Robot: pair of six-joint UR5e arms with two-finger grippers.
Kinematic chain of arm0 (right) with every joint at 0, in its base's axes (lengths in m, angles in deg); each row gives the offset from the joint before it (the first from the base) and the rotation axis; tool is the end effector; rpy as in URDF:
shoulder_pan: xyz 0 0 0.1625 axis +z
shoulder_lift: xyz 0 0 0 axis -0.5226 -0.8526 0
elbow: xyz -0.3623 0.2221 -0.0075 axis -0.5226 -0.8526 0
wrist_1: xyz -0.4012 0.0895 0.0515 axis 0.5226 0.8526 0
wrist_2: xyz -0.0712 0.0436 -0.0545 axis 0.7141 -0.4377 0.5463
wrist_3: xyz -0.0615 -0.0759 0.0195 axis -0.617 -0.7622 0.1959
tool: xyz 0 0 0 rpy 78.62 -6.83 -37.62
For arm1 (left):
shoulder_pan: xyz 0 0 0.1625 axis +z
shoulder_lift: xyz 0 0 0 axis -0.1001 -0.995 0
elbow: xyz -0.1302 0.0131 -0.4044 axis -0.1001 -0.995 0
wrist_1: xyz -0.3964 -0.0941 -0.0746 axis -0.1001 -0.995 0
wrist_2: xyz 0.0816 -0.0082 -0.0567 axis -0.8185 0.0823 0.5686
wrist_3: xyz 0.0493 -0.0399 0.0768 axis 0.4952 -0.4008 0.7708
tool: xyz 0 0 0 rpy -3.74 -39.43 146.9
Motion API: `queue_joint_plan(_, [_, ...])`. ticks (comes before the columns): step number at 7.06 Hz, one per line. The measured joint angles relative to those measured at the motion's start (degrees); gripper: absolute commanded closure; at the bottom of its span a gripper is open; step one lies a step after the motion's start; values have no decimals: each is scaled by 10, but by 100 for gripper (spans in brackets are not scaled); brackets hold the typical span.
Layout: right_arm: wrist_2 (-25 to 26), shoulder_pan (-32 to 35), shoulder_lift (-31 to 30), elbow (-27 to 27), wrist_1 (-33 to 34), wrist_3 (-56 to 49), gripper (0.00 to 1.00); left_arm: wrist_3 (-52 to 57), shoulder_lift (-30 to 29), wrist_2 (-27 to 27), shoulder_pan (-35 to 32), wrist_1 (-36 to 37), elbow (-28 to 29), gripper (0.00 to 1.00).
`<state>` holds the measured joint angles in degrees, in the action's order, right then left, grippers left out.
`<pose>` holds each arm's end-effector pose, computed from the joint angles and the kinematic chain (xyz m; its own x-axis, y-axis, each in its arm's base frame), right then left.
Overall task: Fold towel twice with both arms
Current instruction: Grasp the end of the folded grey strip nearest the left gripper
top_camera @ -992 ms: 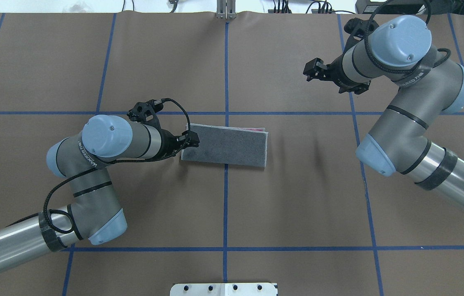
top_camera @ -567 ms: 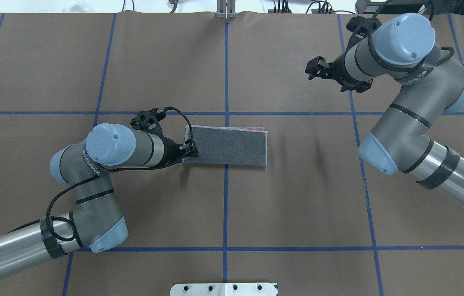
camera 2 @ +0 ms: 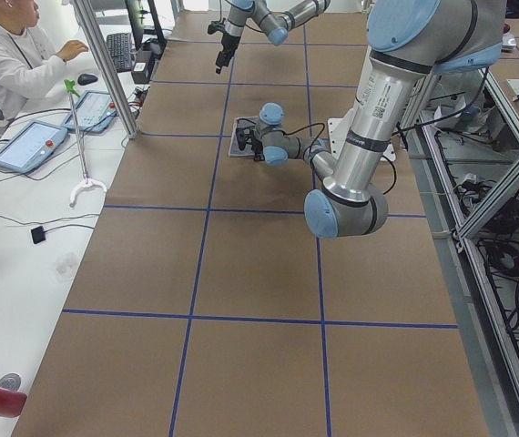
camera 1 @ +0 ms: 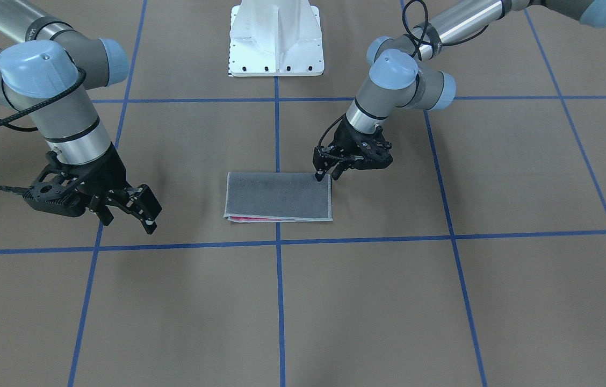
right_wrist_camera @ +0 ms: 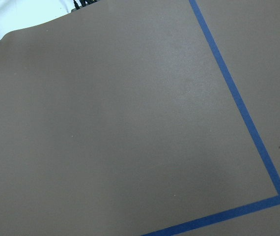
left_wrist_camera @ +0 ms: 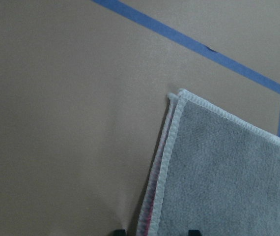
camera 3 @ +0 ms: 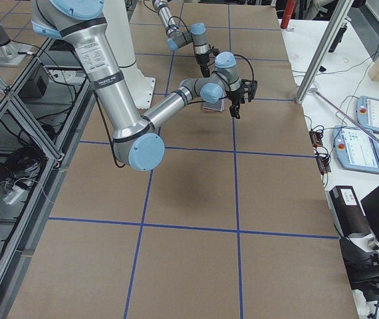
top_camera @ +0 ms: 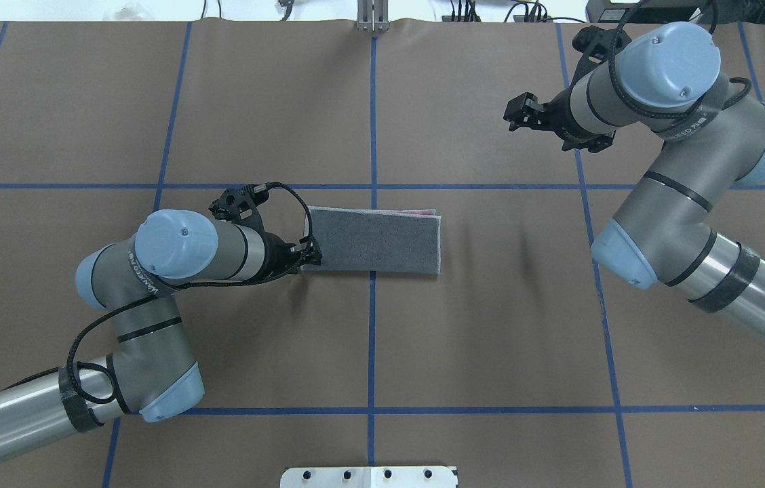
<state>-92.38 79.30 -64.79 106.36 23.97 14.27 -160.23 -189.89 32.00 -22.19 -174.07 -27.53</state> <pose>-0.3582 -0.5528 0.3077 0.5396 0.2822 0.7932 -0.4632 0.8863 -0.0002 0.5468 -0.4182 0.3120 0.3441 -0.2307 -0.9101 0.3124 0.9423 -0.1207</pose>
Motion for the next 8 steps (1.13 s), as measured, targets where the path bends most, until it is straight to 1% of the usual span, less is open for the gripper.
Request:
queue_joint_plan(1, [0,0,0,0,0,0,1,0,1,0,0,0,-2,52])
queue_joint_plan(2, [1,0,0,0,0,0,1,-1,2,0,0,0,-2,61])
queue_joint_plan(7, [1,-1,0,0,-1,0,1,-2,-1,-2,1,0,0,62])
queue_joint_plan(8, [1,-1,0,0,-1,0,1,-2,-1,-2,1,0,1,68])
